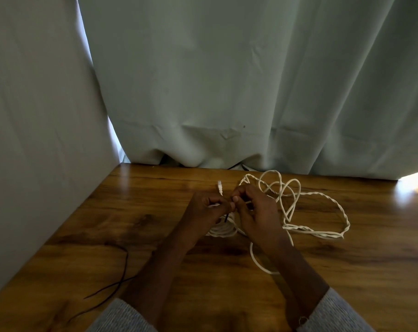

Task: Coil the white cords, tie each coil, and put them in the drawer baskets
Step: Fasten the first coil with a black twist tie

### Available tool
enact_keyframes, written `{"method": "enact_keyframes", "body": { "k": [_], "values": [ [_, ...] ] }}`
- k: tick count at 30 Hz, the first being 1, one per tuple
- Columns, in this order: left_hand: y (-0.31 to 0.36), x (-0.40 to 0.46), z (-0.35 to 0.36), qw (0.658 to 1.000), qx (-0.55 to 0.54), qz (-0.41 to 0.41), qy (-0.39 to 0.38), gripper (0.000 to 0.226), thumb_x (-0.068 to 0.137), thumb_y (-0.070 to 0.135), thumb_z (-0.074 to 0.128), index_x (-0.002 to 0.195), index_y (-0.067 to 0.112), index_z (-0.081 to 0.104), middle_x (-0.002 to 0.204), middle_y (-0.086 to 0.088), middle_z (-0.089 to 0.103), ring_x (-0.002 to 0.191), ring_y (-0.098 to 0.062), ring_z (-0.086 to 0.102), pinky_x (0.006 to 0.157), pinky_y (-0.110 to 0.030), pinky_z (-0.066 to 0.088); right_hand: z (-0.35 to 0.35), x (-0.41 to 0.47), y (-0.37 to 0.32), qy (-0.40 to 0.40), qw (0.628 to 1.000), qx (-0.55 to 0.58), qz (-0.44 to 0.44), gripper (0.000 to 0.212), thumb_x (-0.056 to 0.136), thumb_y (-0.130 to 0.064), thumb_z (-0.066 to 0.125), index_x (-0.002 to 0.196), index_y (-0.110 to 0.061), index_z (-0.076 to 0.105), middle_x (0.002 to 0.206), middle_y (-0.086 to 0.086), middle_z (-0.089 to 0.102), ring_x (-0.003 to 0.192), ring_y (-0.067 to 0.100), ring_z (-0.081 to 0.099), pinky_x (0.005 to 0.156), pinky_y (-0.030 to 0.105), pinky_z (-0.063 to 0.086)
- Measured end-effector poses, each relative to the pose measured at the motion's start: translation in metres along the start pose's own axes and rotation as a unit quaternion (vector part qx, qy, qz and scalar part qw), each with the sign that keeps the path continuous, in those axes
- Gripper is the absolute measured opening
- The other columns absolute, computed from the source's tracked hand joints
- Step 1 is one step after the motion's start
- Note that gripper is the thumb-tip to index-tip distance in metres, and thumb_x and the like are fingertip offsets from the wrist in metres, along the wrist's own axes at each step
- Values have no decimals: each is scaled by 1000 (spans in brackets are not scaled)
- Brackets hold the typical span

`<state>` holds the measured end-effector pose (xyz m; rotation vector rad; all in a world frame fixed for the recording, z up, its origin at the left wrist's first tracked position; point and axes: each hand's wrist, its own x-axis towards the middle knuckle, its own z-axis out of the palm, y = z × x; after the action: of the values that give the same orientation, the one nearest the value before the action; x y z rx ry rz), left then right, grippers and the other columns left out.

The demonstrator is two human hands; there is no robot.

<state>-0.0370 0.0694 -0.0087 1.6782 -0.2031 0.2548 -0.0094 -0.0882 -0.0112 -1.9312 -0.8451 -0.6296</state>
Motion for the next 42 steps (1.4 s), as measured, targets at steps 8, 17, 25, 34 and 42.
{"method": "enact_keyframes", "body": {
  "k": [8, 17, 25, 34, 42],
  "values": [
    [-1, 1, 7, 999, -7, 17, 33, 13, 89, 16, 71, 79, 11, 78, 64, -4, 67, 56, -9, 58, 53, -22, 43, 15, -3, -1, 85, 996, -30, 18, 12, 102, -7, 52, 94, -12, 59, 88, -4, 55, 82, 8, 54, 71, 14, 39],
    [-2, -3, 16, 998, 30, 42, 44, 15, 88, 18, 72, 76, 13, 77, 66, 4, 69, 63, -6, 64, 60, -20, 46, 7, 3, 2, 70, 997, -35, -13, 14, 105, -8, 47, 96, -15, 56, 75, -2, 57, 64, 10, 55, 56, 23, 43],
    [-6, 0, 15, 994, 65, 68, 61, 11, 86, 21, 75, 80, 12, 76, 73, 0, 73, 69, -14, 70, 63, -26, 53, 5, 3, 0, 66, 997, -20, -26, 14, 105, -9, 43, 98, -15, 53, 74, -1, 56, 64, 13, 55, 53, 23, 42],
    [-7, 1, 13, 993, 63, 76, 61, 14, 86, 23, 74, 78, 12, 77, 72, -1, 73, 69, -16, 70, 63, -30, 54, 7, 3, -3, 91, 996, -2, -26, 16, 102, 0, 47, 94, -11, 55, 78, 0, 55, 68, 11, 53, 59, 17, 40],
    [-6, 0, 15, 992, 57, 76, 79, 7, 82, 18, 79, 81, 13, 75, 79, 1, 74, 75, -13, 71, 64, -23, 54, 4, 2, -3, 83, 997, -2, -11, 17, 105, -4, 42, 99, -17, 50, 75, 1, 59, 66, 13, 57, 53, 17, 42]
  ]
}}
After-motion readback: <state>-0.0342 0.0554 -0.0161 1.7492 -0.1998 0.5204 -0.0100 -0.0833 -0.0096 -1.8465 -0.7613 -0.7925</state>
